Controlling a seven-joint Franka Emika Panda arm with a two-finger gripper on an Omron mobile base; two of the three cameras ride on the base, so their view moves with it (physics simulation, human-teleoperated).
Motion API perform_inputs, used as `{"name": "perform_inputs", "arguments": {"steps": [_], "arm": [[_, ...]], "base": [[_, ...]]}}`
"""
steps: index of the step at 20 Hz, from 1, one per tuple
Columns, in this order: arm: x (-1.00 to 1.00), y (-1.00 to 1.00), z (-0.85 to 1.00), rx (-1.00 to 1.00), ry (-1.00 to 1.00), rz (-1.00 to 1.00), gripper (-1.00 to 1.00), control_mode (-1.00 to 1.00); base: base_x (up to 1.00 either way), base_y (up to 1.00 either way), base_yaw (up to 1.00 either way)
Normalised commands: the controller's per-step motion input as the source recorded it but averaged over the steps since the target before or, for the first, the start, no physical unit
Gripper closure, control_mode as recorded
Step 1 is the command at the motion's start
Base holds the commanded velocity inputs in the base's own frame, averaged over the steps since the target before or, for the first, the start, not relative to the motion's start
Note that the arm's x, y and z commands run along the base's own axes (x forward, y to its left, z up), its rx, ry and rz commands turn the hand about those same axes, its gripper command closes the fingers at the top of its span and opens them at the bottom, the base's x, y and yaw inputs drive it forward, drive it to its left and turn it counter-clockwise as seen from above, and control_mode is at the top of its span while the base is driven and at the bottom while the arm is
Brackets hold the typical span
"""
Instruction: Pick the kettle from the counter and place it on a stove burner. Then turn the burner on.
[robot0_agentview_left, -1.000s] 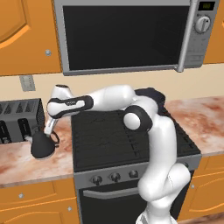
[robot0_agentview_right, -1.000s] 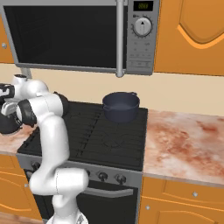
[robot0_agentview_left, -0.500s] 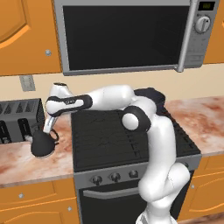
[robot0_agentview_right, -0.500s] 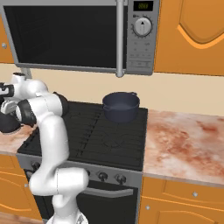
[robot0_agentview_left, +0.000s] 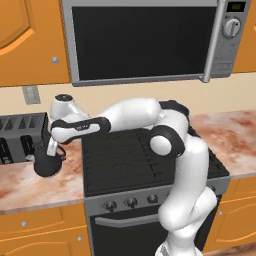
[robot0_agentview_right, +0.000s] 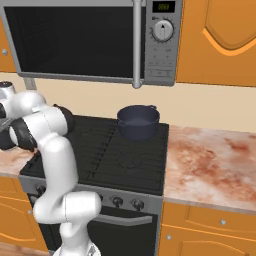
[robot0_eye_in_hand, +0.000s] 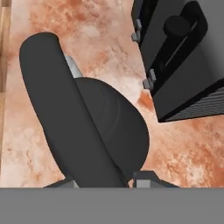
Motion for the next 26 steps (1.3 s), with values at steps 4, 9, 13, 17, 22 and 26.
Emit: {"name": "perform_inputs", "arguments": {"steps": [4, 9, 13, 17, 22, 26], "arm": [[-0.11, -0.01, 0.19, 0.02, -0.05, 0.00, 1.00, -1.00], [-0.33, -0.02, 0.85, 0.03, -0.06, -0.13, 1.00, -1.00], [-0.56, -0.48, 0.62, 0.07, -0.02, -0.14, 1.00, -1.00], [-0.76, -0.78, 0.11, 0.03, -0.01, -0.11, 1.00, -1.00], [-0.85, -0.94, 0.00, 0.02, 0.00, -0.12, 1.00, -1.00], [-0.57, -1.00, 0.01, 0.09, -0.03, -0.07, 1.00, -1.00]], "base": [[0.00, 0.00, 0.00], [0.00, 0.00, 0.00], [0.00, 0.00, 0.00], [0.00, 0.00, 0.00], [0.00, 0.00, 0.00], [0.00, 0.00, 0.00]]}}
